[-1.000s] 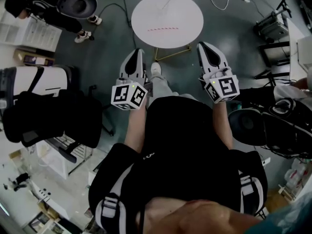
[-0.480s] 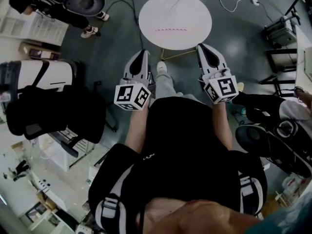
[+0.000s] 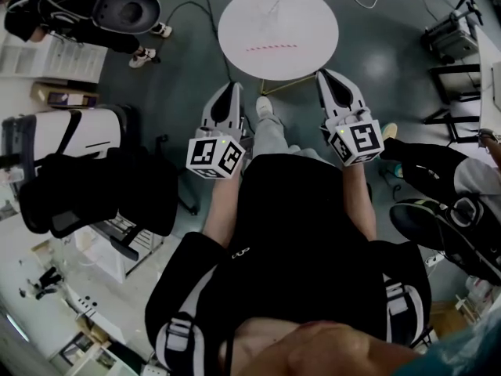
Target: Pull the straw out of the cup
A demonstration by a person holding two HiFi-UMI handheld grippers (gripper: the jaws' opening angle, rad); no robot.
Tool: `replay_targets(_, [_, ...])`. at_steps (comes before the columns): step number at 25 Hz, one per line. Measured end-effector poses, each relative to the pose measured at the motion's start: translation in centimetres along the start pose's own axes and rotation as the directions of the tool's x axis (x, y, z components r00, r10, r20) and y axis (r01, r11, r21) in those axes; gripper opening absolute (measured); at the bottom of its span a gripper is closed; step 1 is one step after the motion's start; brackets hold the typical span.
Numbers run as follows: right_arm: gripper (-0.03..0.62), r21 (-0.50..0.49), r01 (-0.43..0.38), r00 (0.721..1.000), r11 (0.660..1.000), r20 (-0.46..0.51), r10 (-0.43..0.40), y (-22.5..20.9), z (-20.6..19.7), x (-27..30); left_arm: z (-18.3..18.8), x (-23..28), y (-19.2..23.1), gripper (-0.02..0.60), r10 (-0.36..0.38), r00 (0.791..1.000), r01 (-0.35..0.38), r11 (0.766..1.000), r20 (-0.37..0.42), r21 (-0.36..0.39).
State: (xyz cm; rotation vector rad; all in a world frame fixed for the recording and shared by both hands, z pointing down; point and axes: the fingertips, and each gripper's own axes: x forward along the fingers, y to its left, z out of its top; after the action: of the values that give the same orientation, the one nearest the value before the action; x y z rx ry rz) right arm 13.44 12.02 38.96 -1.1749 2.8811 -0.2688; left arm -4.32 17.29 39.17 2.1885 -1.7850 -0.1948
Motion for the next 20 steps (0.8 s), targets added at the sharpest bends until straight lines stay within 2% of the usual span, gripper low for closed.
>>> replay_targets(6, [0.015,0.002,0.001,1.0,1.0,-0.021,-0.001,-0.9,-0.2,1.4,-0.4,2.3,0.4,0.009,-0.017,1.0,0.017,1.0,-0.025,-0.014])
replay_targets(12, [0.015,0.022,0.009,0.999,1.0,-0.048,-0.008,-2.4,-0.7,3.4,-1.0,4.0,1.4,0.009,-0.004,0.998,0.003,1.0,-0.063,-0.026])
replay_targets(15, [0.015,0.041,0.003,0.999,0.999,-0.048,-0.001,-2.4,-1.2,4.8,-1.5,4.6,2.1,0.009,0.002,0.996,0.001,0.999,-0.093,0.034])
replay_targets(17, [0.015,0.064,-0.031,0.999,0.997,-0.032,0.034,-1.8,-1.2,5.9,-1.7,5.3,2.1,0.009,-0.009,0.994,0.017,0.997,-0.105,0.074])
replay_targets(20, [0.015,0.058,-0.06,0.998,0.996,-0.021,0.062,-1.3,-0.8,7.7,-1.4,6.7,2.2,0.009,-0.027,0.994,0.035,0.996,-0.104,0.08])
